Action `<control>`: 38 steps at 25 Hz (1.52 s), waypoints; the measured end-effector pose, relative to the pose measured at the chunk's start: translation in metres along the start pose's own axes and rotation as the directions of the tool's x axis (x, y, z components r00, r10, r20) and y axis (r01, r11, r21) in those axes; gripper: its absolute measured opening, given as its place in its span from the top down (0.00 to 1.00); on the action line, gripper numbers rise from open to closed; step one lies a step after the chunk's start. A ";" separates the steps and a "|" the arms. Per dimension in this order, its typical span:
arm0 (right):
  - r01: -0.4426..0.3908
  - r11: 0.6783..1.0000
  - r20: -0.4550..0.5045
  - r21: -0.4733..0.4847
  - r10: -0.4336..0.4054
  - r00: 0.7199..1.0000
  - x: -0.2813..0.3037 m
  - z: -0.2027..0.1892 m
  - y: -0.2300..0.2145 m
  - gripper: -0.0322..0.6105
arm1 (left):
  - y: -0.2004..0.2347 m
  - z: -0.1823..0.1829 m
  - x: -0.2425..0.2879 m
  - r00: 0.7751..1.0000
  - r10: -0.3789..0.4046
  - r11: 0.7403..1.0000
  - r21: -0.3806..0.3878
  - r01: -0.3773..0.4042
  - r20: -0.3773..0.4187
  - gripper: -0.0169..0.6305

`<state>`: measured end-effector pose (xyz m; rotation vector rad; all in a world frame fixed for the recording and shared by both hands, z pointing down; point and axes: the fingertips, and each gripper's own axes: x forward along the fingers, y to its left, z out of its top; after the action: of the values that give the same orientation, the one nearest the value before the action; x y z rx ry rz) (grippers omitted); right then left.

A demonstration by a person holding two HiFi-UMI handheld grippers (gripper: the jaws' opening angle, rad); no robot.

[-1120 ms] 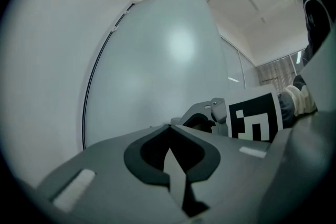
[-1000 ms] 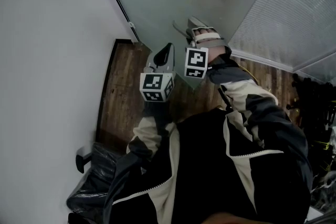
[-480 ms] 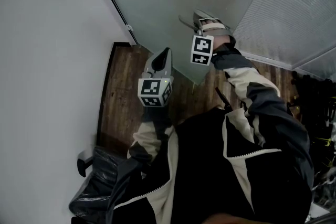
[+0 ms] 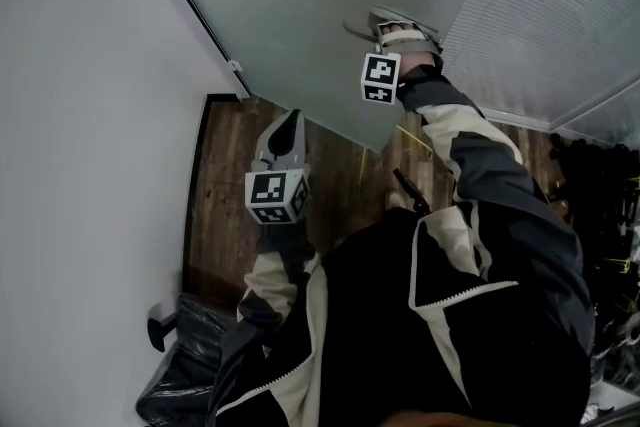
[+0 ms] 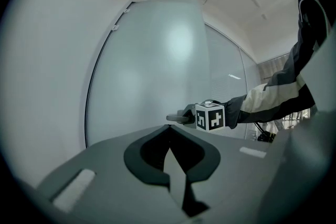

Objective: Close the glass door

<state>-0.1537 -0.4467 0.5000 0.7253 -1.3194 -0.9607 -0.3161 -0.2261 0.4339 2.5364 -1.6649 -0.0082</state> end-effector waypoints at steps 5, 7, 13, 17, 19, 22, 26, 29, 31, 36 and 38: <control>0.019 1.000 0.001 0.025 -0.019 1.000 0.037 -0.019 -0.013 0.78 | 0.004 -0.002 0.010 0.999 0.030 1.000 0.000 -0.030 -0.011 0.96; 0.027 0.999 -0.002 0.024 -0.027 1.000 0.052 -0.032 -0.021 0.78 | 0.003 0.001 0.019 0.999 0.049 0.999 0.008 -0.049 -0.014 0.96; 0.054 0.998 0.020 0.035 -0.055 0.998 0.106 -0.062 -0.043 0.80 | 0.002 0.008 0.060 0.995 0.091 0.996 0.013 -0.091 -0.026 0.96; 0.071 0.996 0.038 0.057 -0.073 0.997 0.139 -0.077 -0.059 0.81 | -0.015 0.015 0.085 0.995 0.095 0.995 0.036 -0.094 -0.040 0.96; 0.069 0.995 0.037 0.076 -0.072 0.997 0.155 -0.083 -0.066 0.82 | -0.019 0.013 0.096 0.995 0.089 0.995 0.036 -0.088 -0.037 0.96; 0.058 0.993 0.034 0.100 -0.062 0.998 0.177 -0.091 -0.076 0.83 | -0.015 0.013 0.105 0.993 0.114 0.993 0.019 -0.114 -0.038 0.96; 0.051 0.995 0.034 0.089 -0.054 0.998 0.200 -0.097 -0.086 0.83 | -0.009 0.014 0.115 0.987 0.155 0.988 0.017 -0.155 -0.040 0.96; 0.066 0.992 0.049 0.104 -0.072 0.996 0.215 -0.098 -0.093 0.84 | -0.008 0.012 0.122 0.983 0.175 0.984 0.024 -0.174 -0.050 0.96; 0.076 0.991 0.053 0.111 -0.082 0.995 0.222 -0.101 -0.098 0.84 | -0.010 0.010 0.128 0.982 0.181 0.983 0.027 -0.180 -0.059 0.96; 0.098 0.990 0.066 0.096 -0.105 0.992 0.228 -0.105 -0.104 0.85 | -0.014 0.009 0.134 0.978 0.198 0.980 0.030 -0.197 -0.066 0.96; 0.101 0.991 0.075 0.093 -0.108 0.991 0.231 -0.103 -0.106 0.85 | -0.013 0.009 0.137 0.977 0.204 0.979 0.032 -0.203 -0.068 0.96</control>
<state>-0.0726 -0.7081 0.4981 0.8384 -1.4125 -1.0284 -0.2503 -0.3467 0.4315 2.3404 -1.8985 0.1176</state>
